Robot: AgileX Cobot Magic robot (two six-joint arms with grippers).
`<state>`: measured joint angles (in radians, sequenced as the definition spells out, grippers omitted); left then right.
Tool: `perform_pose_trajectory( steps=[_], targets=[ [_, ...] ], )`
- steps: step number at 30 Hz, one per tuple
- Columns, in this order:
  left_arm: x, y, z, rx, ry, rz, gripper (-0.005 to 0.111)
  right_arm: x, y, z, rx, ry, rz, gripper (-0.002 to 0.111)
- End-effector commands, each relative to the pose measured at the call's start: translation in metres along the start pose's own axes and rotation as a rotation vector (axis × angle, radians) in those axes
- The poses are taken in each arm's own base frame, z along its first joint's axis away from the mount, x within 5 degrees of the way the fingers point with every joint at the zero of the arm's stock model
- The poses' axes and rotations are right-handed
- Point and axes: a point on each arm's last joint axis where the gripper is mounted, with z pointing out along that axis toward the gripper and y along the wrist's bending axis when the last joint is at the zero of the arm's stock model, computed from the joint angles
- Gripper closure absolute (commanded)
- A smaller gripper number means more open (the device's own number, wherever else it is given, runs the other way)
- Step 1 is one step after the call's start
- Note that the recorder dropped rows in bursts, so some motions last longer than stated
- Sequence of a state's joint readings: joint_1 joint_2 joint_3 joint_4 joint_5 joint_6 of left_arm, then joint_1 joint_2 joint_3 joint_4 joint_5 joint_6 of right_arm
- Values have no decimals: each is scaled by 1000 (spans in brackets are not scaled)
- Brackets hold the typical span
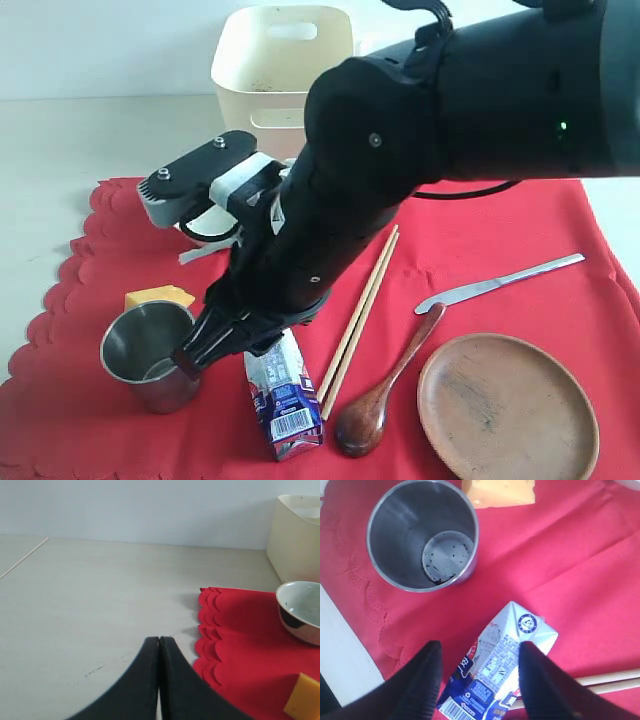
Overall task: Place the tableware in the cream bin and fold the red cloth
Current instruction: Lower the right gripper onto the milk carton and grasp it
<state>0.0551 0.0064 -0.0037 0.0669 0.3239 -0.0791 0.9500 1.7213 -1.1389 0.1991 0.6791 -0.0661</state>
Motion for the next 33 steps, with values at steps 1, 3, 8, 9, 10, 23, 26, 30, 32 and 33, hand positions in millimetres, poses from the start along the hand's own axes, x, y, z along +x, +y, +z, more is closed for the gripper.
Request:
perform_pose_trajectory(
  steps=[1, 3, 8, 9, 10, 23, 26, 30, 32, 33],
  targets=[
    [1, 0, 0, 6, -6, -5, 106, 1, 0, -1, 10, -7, 2, 44],
    [1, 0, 0, 6, -6, -5, 106, 2, -1, 4, 11, 15, 3, 36],
    [1, 0, 0, 6, -6, -5, 106, 7, -4, 25, 23, 88, 1, 31],
    [1, 0, 0, 6, -6, -5, 106, 8, -6, 30, 32, 100, -8, 31],
    [1, 0, 0, 6, -6, -5, 106, 9, -7, 34, 43, 113, -11, 31],
    [1, 0, 0, 6, -6, -5, 106, 19, -16, 74, 94, 196, 166, 31],
    [1, 0, 0, 6, -6, -5, 106, 20, -16, 78, 95, 197, 165, 32],
    [1, 0, 0, 6, -6, -5, 106, 17, -16, 81, 91, 168, 160, 40],
    [1, 0, 0, 6, -6, -5, 106, 17, -16, 81, 91, 166, 160, 48],
    [1, 0, 0, 6, -6, -5, 106, 17, -16, 81, 91, 166, 160, 53]
  ],
)
